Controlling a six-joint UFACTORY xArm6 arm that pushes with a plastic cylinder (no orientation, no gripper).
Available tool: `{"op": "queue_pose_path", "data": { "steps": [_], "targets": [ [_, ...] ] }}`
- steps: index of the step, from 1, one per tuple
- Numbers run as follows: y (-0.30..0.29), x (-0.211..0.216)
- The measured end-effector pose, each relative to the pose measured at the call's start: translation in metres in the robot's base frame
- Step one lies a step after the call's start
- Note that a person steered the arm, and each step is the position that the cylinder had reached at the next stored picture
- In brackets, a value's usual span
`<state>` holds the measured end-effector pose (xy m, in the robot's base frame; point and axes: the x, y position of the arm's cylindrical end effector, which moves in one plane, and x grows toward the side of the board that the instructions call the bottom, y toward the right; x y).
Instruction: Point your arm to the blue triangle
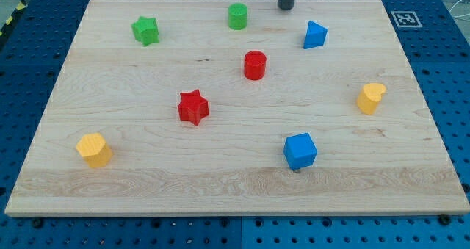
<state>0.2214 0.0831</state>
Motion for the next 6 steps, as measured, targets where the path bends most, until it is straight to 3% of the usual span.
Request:
{"op": "queue_pose_path", "data": {
  "steps": [2,6],
  "targets": [
    [-0.016,0.079],
    [0.014,0.085]
  ]
}}
